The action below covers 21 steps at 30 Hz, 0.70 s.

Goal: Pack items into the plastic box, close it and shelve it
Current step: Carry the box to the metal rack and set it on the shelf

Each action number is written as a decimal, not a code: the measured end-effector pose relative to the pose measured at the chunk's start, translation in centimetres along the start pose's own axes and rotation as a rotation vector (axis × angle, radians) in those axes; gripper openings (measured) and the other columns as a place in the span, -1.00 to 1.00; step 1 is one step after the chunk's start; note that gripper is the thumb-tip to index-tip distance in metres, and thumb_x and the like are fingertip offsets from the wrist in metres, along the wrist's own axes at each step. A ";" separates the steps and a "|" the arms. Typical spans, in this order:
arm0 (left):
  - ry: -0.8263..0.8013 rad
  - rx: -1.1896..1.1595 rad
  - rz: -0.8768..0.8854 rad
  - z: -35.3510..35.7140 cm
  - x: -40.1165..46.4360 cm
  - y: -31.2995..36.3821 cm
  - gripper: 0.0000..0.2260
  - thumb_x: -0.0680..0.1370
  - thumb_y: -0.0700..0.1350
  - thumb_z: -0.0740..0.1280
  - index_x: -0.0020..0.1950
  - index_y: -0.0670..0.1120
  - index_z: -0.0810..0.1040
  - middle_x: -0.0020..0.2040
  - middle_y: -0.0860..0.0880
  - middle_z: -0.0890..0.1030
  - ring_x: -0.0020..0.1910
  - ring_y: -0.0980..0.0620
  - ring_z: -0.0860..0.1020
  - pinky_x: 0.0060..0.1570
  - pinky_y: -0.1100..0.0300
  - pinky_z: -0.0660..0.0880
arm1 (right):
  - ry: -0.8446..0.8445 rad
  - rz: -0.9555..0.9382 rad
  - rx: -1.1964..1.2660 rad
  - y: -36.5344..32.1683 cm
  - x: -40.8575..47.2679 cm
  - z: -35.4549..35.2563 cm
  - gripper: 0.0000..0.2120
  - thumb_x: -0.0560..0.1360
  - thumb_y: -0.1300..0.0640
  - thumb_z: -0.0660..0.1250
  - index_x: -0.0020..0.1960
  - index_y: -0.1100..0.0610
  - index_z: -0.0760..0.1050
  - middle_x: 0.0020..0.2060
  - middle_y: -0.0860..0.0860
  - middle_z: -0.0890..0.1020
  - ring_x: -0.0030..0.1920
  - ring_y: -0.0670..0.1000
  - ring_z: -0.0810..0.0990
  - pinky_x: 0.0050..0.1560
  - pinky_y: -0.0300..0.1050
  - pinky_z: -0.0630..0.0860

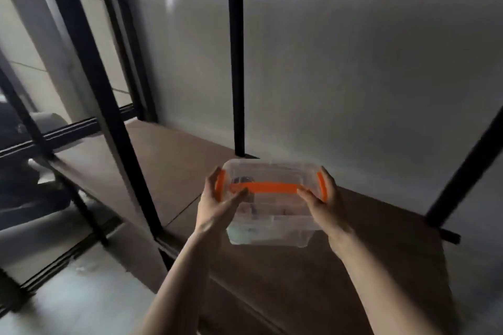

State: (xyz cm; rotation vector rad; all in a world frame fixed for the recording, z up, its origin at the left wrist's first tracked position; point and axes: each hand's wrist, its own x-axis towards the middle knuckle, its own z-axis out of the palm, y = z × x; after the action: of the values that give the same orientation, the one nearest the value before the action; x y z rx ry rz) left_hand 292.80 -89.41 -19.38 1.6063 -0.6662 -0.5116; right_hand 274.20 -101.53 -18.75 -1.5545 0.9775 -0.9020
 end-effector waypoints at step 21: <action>-0.534 0.144 -0.196 19.4 -2.2 -11.1 -0.48 0.47 -0.15 0.48 0.32 0.07 0.31 0.11 0.05 0.54 -0.03 0.07 0.62 -0.13 0.07 0.59 | 0.391 0.435 -0.293 14.0 -5.6 -13.6 -0.25 0.54 -0.11 0.37 0.59 -0.09 0.05 0.57 -0.04 0.26 0.52 0.11 0.30 0.40 0.16 0.37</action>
State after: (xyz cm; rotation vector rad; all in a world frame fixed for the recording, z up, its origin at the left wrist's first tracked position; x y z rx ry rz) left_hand 279.69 -101.28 -33.19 1.6885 -0.9617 -1.0796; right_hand 257.70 -103.14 -30.51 -1.3394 1.7159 -0.7858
